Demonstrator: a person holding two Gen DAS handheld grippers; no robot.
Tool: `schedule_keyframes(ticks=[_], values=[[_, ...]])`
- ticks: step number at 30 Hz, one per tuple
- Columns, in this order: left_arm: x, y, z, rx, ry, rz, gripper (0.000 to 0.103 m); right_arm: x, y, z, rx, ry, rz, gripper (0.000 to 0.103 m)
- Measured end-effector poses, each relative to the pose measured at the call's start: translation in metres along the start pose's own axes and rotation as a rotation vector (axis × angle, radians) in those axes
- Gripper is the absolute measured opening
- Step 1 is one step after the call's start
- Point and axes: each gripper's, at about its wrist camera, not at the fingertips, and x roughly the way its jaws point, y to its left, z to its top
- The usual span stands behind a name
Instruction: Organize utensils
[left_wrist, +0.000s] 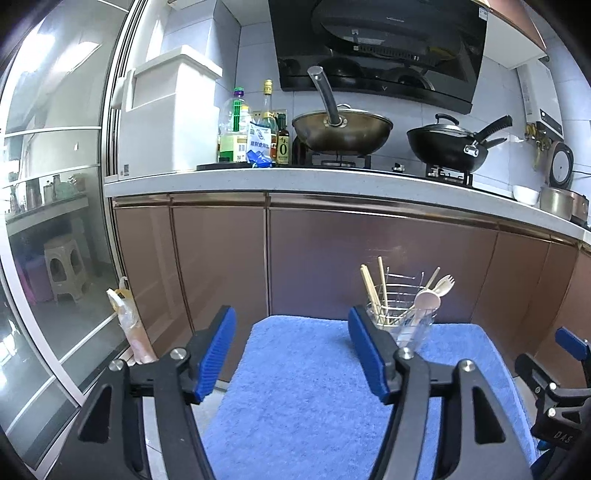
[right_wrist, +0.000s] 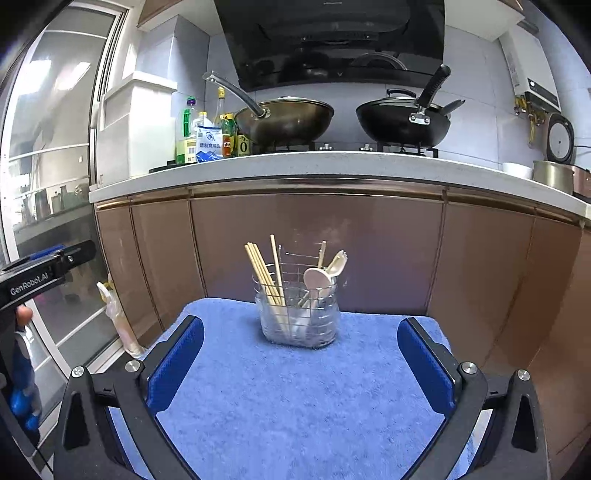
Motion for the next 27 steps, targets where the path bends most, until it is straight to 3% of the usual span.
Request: schedule_keyframes(ticks=[10, 27], values=[[-0.015, 0.008, -0.008, 0.012, -0.018, 0.091, 0.066, -0.019, -0.003, -0.007, -0.009, -0.013, -0.056, 0.103], [-0.035, 0.009, -0.015, 0.03, -0.055, 0.105, 0.066, -0.038, -0.012, -0.006, -0.007, -0.015, -0.09, 0.103]])
